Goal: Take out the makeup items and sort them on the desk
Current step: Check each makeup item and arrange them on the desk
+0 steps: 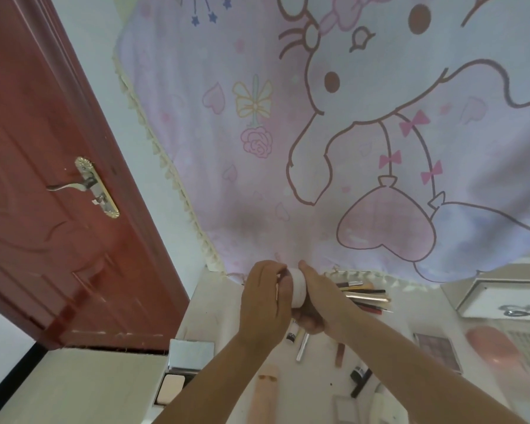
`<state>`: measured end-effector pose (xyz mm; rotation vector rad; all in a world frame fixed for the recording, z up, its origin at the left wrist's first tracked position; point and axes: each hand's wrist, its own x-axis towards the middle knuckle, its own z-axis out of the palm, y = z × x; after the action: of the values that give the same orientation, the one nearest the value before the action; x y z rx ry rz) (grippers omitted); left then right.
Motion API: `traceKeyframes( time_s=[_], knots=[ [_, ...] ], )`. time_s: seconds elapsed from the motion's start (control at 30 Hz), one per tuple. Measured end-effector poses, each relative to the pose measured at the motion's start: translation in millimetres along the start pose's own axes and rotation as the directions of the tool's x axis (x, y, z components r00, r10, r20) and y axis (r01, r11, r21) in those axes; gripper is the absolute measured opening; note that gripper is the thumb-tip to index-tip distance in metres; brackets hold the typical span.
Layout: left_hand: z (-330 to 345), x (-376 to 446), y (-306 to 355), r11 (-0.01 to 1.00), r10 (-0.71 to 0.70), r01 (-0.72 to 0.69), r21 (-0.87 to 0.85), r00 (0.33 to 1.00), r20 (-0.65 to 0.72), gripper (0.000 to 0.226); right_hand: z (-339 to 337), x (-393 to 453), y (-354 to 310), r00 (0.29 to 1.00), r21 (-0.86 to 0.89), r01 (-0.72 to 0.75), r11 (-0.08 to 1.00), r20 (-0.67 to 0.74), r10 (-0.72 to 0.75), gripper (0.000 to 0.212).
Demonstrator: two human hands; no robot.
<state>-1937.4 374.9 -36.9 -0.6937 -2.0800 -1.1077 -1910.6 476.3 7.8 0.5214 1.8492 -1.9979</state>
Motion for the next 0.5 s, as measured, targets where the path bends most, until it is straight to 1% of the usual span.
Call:
traceKeyframes(
  time_s=[0.1,0.2,0.3,0.4,0.47,0.5],
  knots=[
    [1.4,-1.6,0.0,0.998,0.059,-0.059,-0.011,0.998,0.011,0.010,-1.3,-2.7,-0.4,1.000,-0.016,-0.004,1.000,0.020,0.004,0.064],
    [0.8,-2.6,-2.2,0.992,0.123,-0.122,-0.021,0.992,0.029,0.031,-0.9,-0.6,0.5,0.999,-0.010,-0.041,0.999,0.015,0.041,0.065],
    [-1.0,-0.7,-4.7,0.988,0.156,-0.156,-0.016,0.986,0.060,0.029,-1.3,0.4,1.3,0.997,-0.061,-0.073,0.995,-0.007,0.073,0.067],
    [-0.4,1.8,-3.2,0.984,0.176,-0.178,0.022,0.982,0.060,0.037,-2.8,-0.5,-1.2,0.998,-0.118,-0.066,0.991,-0.022,0.064,0.067],
    [-0.3,3.2,-1.7,0.982,0.181,-0.183,0.045,0.982,0.055,0.034,-4.0,-1.2,-2.1,0.997,-0.149,-0.072,0.986,-0.024,0.069,0.067],
    [-0.5,3.4,-1.6,0.979,0.191,-0.195,0.055,0.980,0.059,0.027,-4.5,-2.8,-2.3,0.998,-0.159,-0.070,0.985,-0.016,0.068,0.065]
  ],
)
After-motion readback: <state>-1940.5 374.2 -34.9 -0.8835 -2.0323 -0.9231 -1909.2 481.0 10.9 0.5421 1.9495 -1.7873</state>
